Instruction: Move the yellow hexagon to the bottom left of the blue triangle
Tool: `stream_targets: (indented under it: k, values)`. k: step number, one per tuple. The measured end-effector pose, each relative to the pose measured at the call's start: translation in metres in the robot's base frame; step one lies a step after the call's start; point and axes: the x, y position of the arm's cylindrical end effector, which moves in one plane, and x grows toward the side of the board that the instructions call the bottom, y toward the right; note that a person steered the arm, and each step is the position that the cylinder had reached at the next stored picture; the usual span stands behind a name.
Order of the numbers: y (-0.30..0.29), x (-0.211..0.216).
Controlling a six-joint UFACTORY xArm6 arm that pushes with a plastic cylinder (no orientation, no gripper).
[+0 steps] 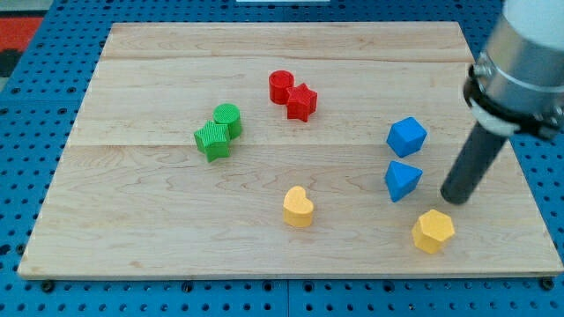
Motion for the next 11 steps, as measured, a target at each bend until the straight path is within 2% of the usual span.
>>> stream_targets:
  k: [1, 2, 3, 4, 5, 7, 8, 9, 10, 11]
  values:
    - [-0.048, -0.006]
    - [-0.063, -0.08]
    - [0.007, -0.05]
    - [0.089, 0.022]
    - [0.077, 0.07]
    - [-0.12, 0.026]
    - [-0.12, 0.027]
    - [-0.048, 0.022]
    - [-0.074, -0.024]
    - [-0.109, -0.021]
